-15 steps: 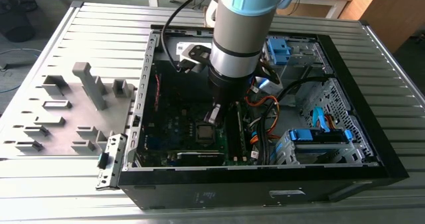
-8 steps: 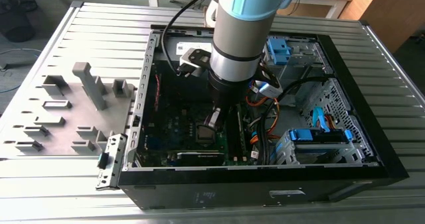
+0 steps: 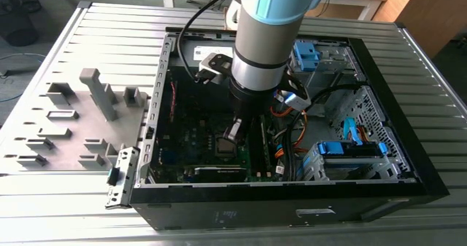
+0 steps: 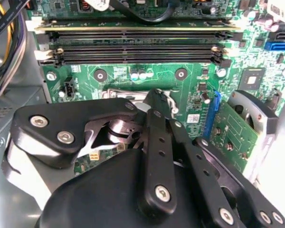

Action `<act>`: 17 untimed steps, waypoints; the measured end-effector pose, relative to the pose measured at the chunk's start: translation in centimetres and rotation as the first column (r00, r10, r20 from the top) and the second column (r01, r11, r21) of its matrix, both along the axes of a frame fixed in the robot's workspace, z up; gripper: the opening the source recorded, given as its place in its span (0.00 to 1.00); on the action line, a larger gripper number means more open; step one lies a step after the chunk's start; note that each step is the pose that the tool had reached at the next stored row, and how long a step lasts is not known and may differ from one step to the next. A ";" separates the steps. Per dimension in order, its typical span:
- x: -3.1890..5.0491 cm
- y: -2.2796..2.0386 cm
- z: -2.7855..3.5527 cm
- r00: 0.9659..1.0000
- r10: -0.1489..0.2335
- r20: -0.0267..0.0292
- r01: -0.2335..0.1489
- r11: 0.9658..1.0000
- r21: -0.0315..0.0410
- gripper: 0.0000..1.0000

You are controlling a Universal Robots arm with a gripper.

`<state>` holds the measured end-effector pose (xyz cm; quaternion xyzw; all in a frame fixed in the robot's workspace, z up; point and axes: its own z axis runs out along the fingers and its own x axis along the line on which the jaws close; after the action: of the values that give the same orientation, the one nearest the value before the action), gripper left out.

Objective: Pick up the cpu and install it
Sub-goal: 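Install the first cpu locking lever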

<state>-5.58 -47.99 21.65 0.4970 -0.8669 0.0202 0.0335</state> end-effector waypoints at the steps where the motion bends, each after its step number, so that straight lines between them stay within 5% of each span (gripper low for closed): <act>1: 0.04 0.00 -0.03 1.000 -0.007 0.000 0.007 1.000 0.000 0.11; 9: 0.10 0.00 -0.34 0.999 -0.053 0.000 0.053 0.999 -0.002 0.11; 17: 0.09 0.05 -0.68 0.999 -0.036 0.001 0.036 0.999 -0.018 0.11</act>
<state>-5.48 -47.95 20.97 0.4811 -0.8754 0.0278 0.0382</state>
